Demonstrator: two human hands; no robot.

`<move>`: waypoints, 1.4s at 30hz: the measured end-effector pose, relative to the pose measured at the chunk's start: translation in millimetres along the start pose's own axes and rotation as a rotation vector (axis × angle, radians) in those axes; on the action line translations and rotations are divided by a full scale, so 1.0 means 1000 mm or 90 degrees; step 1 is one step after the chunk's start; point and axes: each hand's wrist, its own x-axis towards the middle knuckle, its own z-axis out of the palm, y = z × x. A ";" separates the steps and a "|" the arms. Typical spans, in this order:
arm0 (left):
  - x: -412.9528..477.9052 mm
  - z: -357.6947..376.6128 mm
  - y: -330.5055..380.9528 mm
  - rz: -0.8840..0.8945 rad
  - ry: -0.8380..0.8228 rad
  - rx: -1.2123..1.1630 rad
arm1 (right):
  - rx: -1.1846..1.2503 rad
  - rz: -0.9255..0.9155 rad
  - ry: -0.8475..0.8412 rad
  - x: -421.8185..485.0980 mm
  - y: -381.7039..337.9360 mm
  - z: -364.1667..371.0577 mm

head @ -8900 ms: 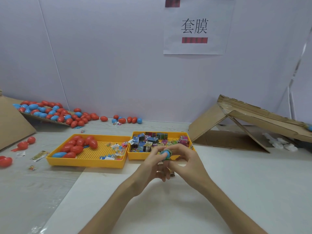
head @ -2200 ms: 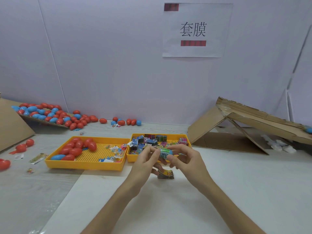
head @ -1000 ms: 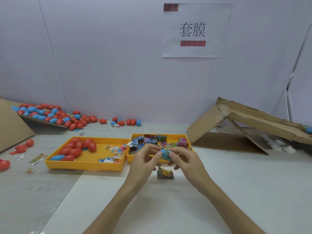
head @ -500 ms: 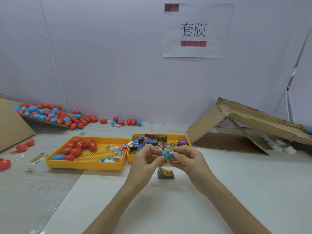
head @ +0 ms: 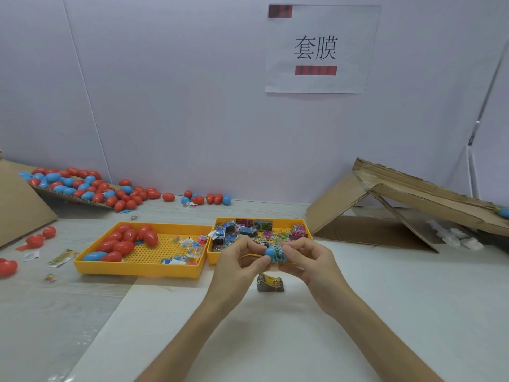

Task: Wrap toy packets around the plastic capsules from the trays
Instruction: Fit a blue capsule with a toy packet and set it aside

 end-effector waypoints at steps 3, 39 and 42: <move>0.000 0.000 0.000 -0.005 0.000 -0.001 | 0.013 0.013 -0.008 0.001 0.000 -0.001; -0.001 -0.001 -0.016 0.085 -0.214 0.563 | 0.061 0.114 0.018 0.069 -0.049 -0.001; 0.002 0.000 -0.016 0.075 -0.227 0.563 | 0.413 0.003 0.158 0.095 -0.088 -0.031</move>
